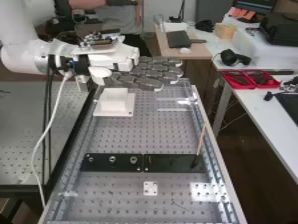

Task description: Grab the pcb board and place it in the clear container

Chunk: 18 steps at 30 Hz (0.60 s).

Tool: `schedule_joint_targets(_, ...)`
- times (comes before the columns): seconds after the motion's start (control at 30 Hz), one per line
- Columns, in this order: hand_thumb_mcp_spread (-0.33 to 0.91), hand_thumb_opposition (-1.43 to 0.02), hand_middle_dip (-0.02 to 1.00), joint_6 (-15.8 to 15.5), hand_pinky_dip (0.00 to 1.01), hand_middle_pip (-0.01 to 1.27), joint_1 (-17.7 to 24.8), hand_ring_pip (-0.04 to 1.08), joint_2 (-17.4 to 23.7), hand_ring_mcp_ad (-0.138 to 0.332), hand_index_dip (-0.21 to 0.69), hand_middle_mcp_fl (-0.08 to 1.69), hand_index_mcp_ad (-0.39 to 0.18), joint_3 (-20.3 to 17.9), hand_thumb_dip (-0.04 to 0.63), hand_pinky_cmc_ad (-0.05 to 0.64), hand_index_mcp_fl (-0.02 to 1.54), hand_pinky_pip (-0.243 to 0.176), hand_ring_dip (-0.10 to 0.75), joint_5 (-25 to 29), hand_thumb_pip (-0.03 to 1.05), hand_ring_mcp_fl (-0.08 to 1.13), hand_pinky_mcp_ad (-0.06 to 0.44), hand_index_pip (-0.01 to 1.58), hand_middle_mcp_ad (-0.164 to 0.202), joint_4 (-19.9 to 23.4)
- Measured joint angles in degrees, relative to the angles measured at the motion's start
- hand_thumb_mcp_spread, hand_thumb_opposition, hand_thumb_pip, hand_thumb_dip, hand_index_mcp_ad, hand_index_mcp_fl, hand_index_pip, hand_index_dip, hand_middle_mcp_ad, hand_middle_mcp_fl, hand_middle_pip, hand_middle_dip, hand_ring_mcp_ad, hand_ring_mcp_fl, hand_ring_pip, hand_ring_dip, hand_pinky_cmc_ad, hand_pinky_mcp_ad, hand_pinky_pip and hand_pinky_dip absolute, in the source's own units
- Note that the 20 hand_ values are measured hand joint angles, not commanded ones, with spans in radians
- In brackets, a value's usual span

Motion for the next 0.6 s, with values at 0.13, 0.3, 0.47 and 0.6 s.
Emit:
schedule_joint_targets(0.13, 0.0, 0.0, 0.02, 0.37, 0.02, 0.02, 0.25, 0.02, -2.74, 0.017, 0.016, 0.01, -0.007, -1.57, 0.007, 0.035, 0.0, -0.01, 0.016, 2.1, 0.01, 0.01, 0.051, 0.0, 0.049, 2.92)
schedule_joint_targets(0.3, 0.25, -0.28, 0.02, 0.12, 0.14, 0.07, 0.46, 0.02, -5.65, 0.04, 0.045, 0.01, -0.037, -2.88, 0.072, 0.077, 0.01, -0.01, 0.012, 3.87, 0.4, 0.01, 0.051, 0.04, 0.051, 5.84)
schedule_joint_targets(0.47, 0.32, -0.57, 0.06, -0.98, 0.26, 0.1, 0.52, 0.04, -8.47, 0.106, 0.075, 0.01, -0.077, -5.0, 0.143, 0.183, 0.04, -0.058, 0.012, 5.6, 0.57, 0.01, 0.082, 0.12, 0.049, 12.21)
schedule_joint_targets(0.6, 0.35, -0.67, 0.08, -1.29, 0.31, 0.11, 0.47, 0.06, -11.22, 0.134, 0.079, 0.01, -0.075, -6.27, 0.188, 0.213, 0.05, -0.075, 0.016, 6.87, 0.63, 0.0, 0.108, 0.34, 0.049, 15.92)
